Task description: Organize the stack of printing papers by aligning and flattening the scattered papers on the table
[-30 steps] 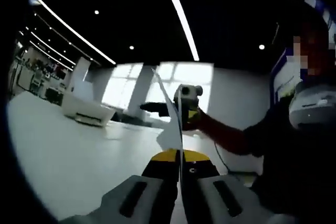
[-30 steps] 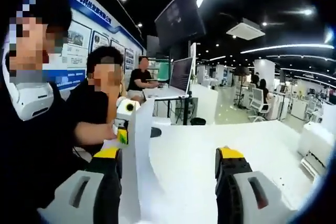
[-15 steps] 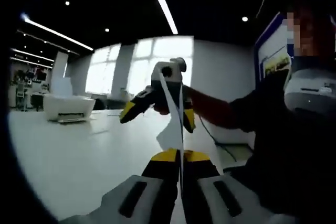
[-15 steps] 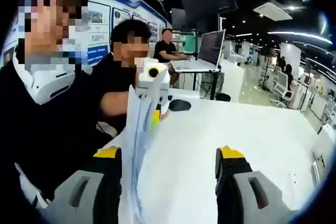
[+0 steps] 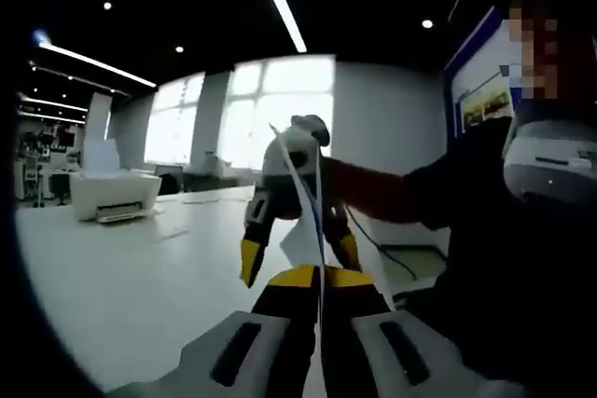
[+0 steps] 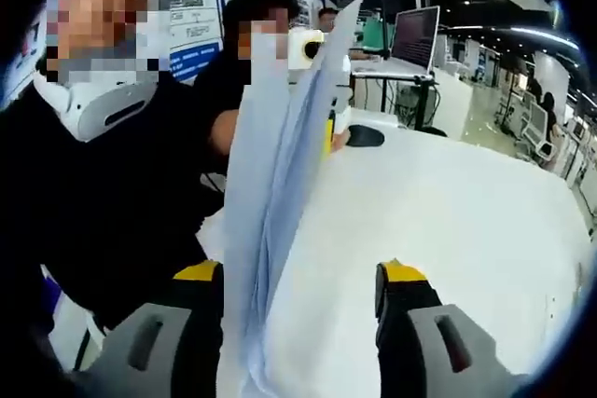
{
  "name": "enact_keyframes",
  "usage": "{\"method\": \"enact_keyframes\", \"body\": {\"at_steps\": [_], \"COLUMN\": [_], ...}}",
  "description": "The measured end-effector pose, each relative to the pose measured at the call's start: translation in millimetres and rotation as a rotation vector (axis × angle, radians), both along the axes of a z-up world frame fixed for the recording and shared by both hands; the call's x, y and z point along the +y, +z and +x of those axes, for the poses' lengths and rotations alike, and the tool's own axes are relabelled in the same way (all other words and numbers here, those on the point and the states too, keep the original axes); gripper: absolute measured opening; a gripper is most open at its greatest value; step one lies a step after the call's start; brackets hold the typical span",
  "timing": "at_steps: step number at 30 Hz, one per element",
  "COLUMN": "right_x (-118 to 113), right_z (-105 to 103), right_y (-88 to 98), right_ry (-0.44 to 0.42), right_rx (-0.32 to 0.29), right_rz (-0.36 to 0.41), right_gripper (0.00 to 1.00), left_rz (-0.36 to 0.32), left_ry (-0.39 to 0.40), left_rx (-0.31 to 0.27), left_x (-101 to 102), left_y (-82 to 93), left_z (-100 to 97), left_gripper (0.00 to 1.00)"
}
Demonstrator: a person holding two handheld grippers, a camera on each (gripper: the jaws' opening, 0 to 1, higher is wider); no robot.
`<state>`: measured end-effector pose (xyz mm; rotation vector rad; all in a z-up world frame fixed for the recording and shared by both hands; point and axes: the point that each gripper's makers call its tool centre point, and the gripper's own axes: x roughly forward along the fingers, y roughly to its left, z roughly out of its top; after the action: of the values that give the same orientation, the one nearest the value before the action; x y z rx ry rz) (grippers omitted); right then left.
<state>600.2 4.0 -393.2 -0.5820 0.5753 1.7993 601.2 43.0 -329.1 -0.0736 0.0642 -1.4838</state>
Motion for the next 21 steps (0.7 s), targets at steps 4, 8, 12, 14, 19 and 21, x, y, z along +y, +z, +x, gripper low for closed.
{"method": "enact_keyframes", "body": {"at_steps": [4,8,12,14,19,21], "right_x": [0,0,-5,-6,-5,-6], "right_z": [-5,-9,-16,-20,-25,-25], "right_y": [-3.7,-7.6,-19.8,-20.3,-18.0,-15.9], "right_ry": [0.021,0.043,0.08,0.099,0.102,0.088], "right_rx": [0.007,0.012,0.023,0.025,0.037,0.052], "right_rz": [-0.011,-0.022,-0.061,-0.06,-0.037,-0.034], "right_gripper": [0.55,0.5,0.4,0.26,0.0,0.0], "left_rz": [0.008,0.017,0.02,0.024,0.028,0.023], "left_ry": [-0.009,-0.016,-0.019,-0.018,-0.008,0.003], "left_rx": [-0.005,-0.015,-0.022,-0.025,-0.025,-0.026], "left_x": [-3,-4,-4,-3,0,1], "left_y": [1.9,3.8,6.1,6.2,6.8,8.0], "left_z": [-1.5,-2.6,-2.9,-2.7,-0.4,1.5], "left_gripper": [0.05,0.05,0.05,0.05,0.06,0.06]}}
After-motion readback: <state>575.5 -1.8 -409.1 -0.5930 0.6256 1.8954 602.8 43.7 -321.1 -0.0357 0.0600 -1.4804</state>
